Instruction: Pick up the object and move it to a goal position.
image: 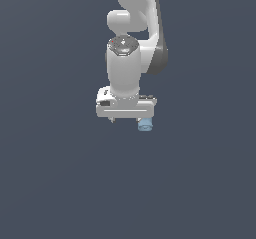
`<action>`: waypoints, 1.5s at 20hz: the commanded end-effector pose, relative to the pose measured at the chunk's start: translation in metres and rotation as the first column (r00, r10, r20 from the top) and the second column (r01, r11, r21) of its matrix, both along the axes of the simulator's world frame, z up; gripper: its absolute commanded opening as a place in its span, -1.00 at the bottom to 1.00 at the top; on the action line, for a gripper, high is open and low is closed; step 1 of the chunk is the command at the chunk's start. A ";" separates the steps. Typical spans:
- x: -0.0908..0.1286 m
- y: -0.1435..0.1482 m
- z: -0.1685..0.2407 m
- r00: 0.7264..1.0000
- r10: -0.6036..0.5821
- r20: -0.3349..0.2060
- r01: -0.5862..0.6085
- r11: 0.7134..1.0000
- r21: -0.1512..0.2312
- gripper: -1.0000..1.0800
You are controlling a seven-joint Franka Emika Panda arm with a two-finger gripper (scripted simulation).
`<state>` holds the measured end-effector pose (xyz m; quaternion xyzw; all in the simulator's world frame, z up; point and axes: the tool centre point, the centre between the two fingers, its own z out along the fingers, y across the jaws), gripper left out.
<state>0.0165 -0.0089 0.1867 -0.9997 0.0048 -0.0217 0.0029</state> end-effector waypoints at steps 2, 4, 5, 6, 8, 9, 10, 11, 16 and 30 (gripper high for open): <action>0.000 0.000 0.000 1.000 0.001 0.000 -0.001 1.000 0.000 0.92; 0.000 -0.001 -0.002 1.000 0.008 -0.001 -0.008 1.000 -0.003 0.92; 0.000 -0.002 -0.003 1.000 0.014 -0.002 -0.014 1.000 -0.006 0.92; 0.000 -0.003 -0.004 1.000 0.022 -0.002 -0.022 1.000 -0.009 0.92; 0.000 -0.006 -0.006 0.999 0.034 -0.004 -0.034 0.999 -0.014 0.92; 0.001 -0.007 -0.006 0.999 0.038 -0.004 -0.038 0.999 -0.016 0.92; 0.001 -0.007 -0.006 0.999 0.040 -0.004 -0.040 0.999 -0.016 0.92; 0.001 -0.008 -0.006 0.999 0.040 -0.004 -0.040 0.999 -0.016 0.92; -0.002 -0.001 -0.011 0.999 0.036 -0.006 -0.036 0.999 -0.015 0.92; -0.060 0.073 -0.073 0.999 0.014 -0.032 -0.015 1.000 -0.007 0.92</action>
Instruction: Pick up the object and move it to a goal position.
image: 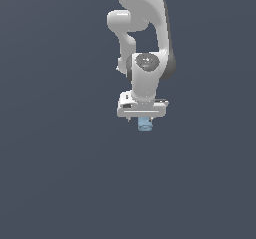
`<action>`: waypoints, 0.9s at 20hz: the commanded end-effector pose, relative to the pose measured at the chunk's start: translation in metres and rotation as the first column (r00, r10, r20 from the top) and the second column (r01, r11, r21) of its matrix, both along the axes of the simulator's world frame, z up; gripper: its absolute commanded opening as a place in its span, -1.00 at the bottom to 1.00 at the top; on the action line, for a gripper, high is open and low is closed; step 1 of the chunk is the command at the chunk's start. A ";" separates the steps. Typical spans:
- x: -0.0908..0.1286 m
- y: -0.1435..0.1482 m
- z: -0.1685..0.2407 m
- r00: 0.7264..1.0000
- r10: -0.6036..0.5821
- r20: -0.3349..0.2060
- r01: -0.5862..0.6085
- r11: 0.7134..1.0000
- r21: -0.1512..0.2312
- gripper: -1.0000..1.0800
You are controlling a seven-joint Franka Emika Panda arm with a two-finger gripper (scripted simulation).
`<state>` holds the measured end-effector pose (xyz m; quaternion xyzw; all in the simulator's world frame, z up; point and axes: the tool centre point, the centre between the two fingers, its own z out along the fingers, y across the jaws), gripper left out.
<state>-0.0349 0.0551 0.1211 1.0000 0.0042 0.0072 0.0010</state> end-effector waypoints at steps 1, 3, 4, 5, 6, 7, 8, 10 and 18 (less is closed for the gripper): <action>-0.013 0.013 -0.011 1.000 -0.005 -0.005 0.005 1.000 0.001 0.92; -0.022 0.021 -0.018 1.000 -0.008 -0.008 0.008 1.000 0.001 0.92; -0.026 0.025 -0.021 1.000 -0.009 -0.010 0.009 1.000 0.001 0.92; -0.029 0.027 -0.023 1.000 -0.010 -0.011 0.010 1.000 0.002 0.92; -0.032 0.030 -0.025 1.000 -0.010 -0.012 0.010 1.000 0.002 0.92; -0.034 0.031 -0.027 1.000 -0.011 -0.013 0.011 1.000 0.002 0.92; -0.036 0.033 -0.028 1.000 -0.012 -0.014 0.012 1.000 0.002 0.92; -0.038 0.034 -0.030 1.000 -0.012 -0.014 0.012 1.000 0.002 0.92; -0.038 0.034 -0.041 1.000 -0.011 -0.015 0.011 1.000 0.002 0.92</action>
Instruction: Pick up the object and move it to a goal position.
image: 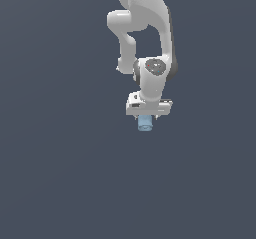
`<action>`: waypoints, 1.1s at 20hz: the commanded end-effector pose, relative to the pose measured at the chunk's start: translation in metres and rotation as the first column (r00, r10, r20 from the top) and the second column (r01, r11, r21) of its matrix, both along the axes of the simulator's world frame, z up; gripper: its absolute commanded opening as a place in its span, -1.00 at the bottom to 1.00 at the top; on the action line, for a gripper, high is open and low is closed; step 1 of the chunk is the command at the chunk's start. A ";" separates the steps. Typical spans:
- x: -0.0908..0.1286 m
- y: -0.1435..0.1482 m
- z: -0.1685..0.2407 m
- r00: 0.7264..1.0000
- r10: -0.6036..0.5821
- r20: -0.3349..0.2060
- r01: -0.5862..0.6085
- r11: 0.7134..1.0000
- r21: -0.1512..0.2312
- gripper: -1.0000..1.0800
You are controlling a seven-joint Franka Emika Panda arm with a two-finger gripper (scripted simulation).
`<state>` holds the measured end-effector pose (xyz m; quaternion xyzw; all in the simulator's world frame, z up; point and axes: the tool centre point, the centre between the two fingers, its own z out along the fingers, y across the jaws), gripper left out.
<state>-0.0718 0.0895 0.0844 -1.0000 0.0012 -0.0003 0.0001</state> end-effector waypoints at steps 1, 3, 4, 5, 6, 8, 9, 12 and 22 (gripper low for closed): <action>-0.001 0.000 -0.009 1.000 -0.001 -0.001 0.001 1.000 0.000 0.92; -0.002 0.000 -0.020 1.000 -0.001 -0.001 0.001 1.000 0.000 0.92; -0.002 0.000 -0.025 1.000 -0.001 -0.001 0.001 1.000 0.000 0.92; -0.002 0.000 -0.029 1.000 -0.001 -0.001 0.001 1.000 0.000 0.92; -0.002 0.000 -0.033 1.000 -0.001 -0.001 0.001 1.000 0.000 0.92; -0.002 0.000 -0.039 1.000 -0.001 -0.001 0.001 1.000 0.000 0.92; -0.002 0.000 -0.041 1.000 -0.001 -0.001 0.001 1.000 0.000 0.92; -0.002 0.001 -0.044 1.000 -0.001 -0.001 0.001 1.000 0.000 0.92; -0.002 0.001 -0.044 1.000 -0.001 -0.001 0.001 1.000 0.000 -1.00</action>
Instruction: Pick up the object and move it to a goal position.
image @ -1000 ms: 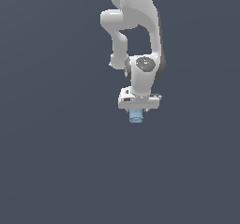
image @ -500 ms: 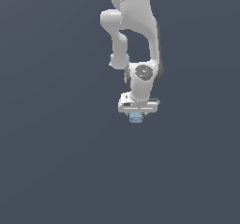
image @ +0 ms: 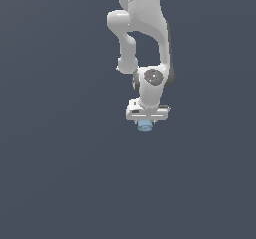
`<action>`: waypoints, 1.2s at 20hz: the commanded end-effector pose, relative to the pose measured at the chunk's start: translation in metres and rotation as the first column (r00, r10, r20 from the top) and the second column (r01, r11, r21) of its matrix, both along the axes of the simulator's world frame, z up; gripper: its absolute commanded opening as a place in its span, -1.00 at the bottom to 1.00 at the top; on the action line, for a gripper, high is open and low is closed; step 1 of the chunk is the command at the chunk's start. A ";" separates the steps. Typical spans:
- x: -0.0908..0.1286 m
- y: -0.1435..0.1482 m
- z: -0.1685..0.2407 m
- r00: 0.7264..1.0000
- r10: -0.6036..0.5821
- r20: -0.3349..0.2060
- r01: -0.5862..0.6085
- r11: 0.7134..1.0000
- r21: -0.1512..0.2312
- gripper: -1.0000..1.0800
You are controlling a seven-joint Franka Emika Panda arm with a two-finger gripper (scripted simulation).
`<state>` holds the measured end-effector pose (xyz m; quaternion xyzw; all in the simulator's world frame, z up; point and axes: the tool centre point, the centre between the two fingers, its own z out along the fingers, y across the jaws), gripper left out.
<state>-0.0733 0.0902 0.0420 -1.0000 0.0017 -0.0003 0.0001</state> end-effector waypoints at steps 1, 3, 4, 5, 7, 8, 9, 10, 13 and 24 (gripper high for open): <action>-0.001 -0.001 0.000 1.000 -0.002 -0.001 0.002 1.000 0.000 -1.00; 0.000 -0.001 0.001 1.000 -0.002 -0.001 0.002 1.000 0.000 -1.00; 0.000 -0.002 0.002 1.000 -0.002 -0.001 0.002 1.000 0.000 -1.00; 0.000 -0.003 0.004 1.000 -0.002 -0.001 0.002 1.000 0.000 -1.00; 0.001 -0.005 0.010 1.000 -0.002 -0.001 0.002 1.000 0.000 -1.00; 0.002 -0.007 0.014 1.000 -0.002 -0.001 0.002 1.000 0.000 -1.00; 0.003 -0.009 0.019 1.000 -0.002 -0.001 0.002 1.000 0.000 -1.00; 0.004 -0.011 0.024 1.000 -0.002 -0.001 0.002 1.000 0.000 -1.00; 0.007 -0.019 0.042 1.000 -0.002 -0.001 0.002 1.000 0.000 -1.00; 0.027 -0.063 0.145 1.000 -0.001 -0.001 0.001 1.000 0.001 -1.00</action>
